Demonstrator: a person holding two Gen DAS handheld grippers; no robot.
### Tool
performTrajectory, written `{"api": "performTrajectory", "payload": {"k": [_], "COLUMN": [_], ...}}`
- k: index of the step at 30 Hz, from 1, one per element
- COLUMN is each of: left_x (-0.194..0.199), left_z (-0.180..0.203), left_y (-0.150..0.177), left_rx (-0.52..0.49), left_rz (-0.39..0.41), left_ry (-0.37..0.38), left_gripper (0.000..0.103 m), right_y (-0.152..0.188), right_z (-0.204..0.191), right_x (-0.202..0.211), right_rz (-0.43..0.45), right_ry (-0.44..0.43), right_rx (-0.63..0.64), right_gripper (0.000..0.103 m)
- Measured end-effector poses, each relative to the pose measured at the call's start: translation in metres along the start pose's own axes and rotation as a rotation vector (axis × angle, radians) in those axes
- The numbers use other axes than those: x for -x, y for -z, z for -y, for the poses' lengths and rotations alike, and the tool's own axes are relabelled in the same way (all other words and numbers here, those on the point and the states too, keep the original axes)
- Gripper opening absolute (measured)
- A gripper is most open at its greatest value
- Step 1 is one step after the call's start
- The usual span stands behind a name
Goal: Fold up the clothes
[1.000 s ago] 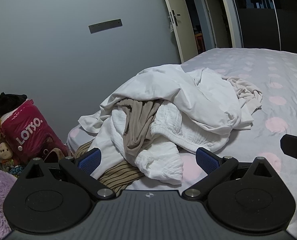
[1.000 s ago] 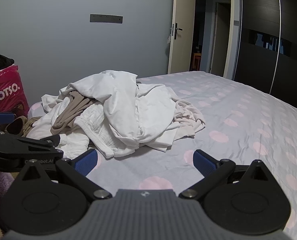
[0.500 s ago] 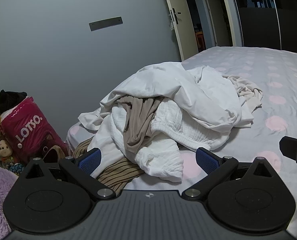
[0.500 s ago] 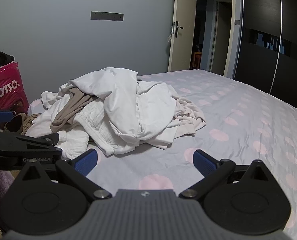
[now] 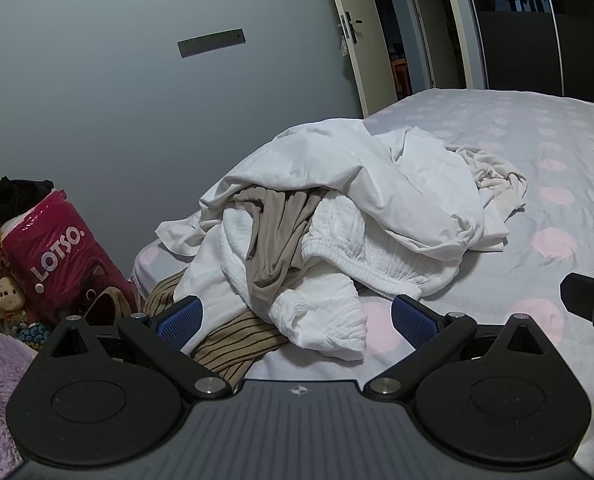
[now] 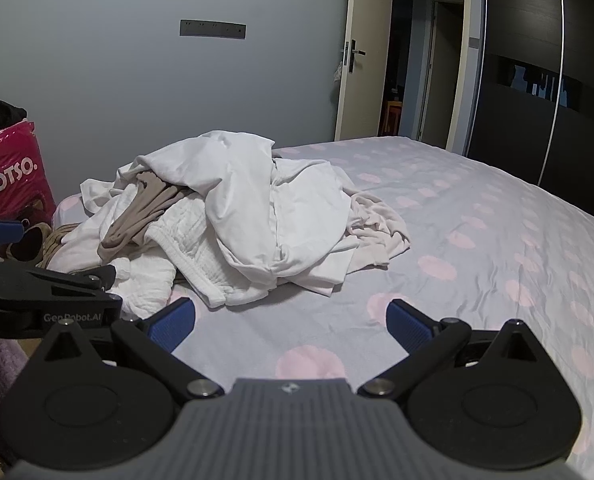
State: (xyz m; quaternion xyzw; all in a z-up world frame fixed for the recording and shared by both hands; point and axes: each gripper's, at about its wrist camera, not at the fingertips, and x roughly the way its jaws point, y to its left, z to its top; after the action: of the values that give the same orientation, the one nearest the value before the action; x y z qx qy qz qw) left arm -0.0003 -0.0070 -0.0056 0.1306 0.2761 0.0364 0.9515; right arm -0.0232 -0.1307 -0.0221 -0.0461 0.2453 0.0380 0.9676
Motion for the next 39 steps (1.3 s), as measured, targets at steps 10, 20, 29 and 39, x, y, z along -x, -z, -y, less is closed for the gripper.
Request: {"api": "performTrajectory", "payload": {"k": [10, 20, 29, 39], "left_x": [-0.003, -0.007, -0.011, -0.033], "left_z": [-0.001, -0.001, -0.002, -0.001], "left_y": [0.000, 0.000, 0.001, -0.007], "left_rx": [0.005, 0.011, 0.031, 0.036], "left_rz": [-0.007, -0.019, -0.005, -0.040], "left_ry": [0.004, 0.007, 0.038, 0.140], "left_gripper": [0.103, 0.103, 0.103, 0.102], "right_y": [0.003, 0.004, 0.003, 0.002], "right_z": [-0.002, -0.001, 0.000, 0.008], "right_x": [-0.004, -0.008, -0.013, -0.033], "right_rz": [-0.014, -0.027, -0.040, -0.027], "right_ry": [0.004, -0.002, -0.006, 0.029], "right_rx": [0.009, 0.001, -0.012, -0.033], "right_gripper": [0.102, 0.102, 0.102, 0.102]}}
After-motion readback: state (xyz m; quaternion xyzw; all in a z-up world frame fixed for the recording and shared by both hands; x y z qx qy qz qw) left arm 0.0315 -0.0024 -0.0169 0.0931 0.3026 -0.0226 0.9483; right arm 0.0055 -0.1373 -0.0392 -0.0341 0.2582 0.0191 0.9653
